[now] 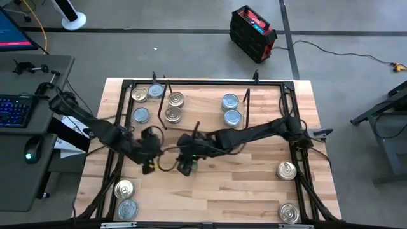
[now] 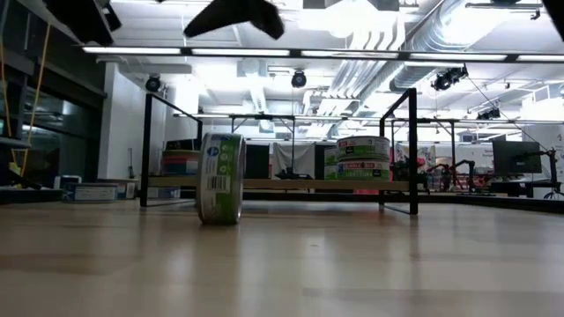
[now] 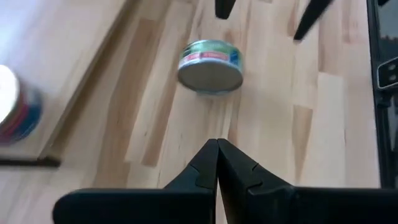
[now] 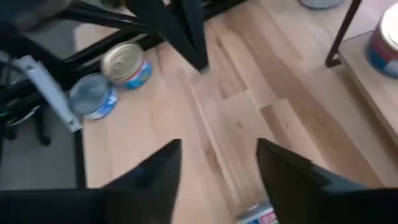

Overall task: Stack canned seafood by type on shelf
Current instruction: Stack the green tuna can on top of the other green tuna can on the shelf

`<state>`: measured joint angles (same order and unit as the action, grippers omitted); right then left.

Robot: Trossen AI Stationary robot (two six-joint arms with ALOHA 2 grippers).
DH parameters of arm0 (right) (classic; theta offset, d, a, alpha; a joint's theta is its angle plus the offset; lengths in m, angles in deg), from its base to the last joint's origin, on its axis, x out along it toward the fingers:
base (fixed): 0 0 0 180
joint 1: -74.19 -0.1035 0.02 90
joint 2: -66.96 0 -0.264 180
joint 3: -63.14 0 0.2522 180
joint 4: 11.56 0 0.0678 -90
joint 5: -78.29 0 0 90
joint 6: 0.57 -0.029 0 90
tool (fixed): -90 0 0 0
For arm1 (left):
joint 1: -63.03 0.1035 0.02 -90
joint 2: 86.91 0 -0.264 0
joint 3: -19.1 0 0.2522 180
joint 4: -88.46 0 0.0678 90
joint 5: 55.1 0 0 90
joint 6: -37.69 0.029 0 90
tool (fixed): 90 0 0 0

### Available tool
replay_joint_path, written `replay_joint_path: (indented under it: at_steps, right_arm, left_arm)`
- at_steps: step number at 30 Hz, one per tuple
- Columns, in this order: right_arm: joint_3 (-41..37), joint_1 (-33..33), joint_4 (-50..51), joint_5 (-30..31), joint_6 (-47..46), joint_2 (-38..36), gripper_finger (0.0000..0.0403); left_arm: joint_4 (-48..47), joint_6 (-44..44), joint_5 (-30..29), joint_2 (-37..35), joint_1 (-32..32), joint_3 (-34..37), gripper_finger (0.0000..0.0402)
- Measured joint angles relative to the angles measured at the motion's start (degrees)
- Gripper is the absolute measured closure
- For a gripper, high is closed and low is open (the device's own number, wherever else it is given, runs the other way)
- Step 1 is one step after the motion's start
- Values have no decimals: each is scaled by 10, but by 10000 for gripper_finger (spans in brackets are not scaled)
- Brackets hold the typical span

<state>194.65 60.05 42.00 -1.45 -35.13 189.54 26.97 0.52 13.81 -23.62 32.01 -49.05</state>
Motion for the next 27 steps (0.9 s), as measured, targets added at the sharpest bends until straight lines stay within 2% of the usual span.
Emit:
replay_joint_path:
  at_steps: [3, 6, 9, 11, 17, 19, 21, 27]
  right_arm:
    - [70, 4, 50, 23, -47, 46, 159]
    - [121, 4, 91, 21, -102, 79, 141]
    - [150, 4, 110, -24, -108, 93, 137]
    - [161, 4, 112, -30, -137, 97, 137]
    - [160, 0, 113, 58, -277, 98, 137]
    - [160, 0, 113, 35, -315, 98, 137]
    - [160, -1, 112, 2, -321, 98, 137]
    - [159, -1, 93, -14, -269, 98, 137]
  left_arm:
    - [-21, -19, 0, -43, 0, 0, 402]
    - [-24, -22, 0, -74, 0, 0, 402]
    - [-25, -21, 0, -94, 0, 0, 401]
    - [-25, -15, 0, -101, 0, 0, 401]
    - [-25, 10, 0, -100, 0, 0, 401]
    - [-26, 22, 1, -99, 0, 0, 401]
    - [-26, 31, 1, -100, 0, 0, 401]
    - [-26, 40, 1, -100, 0, 0, 402]
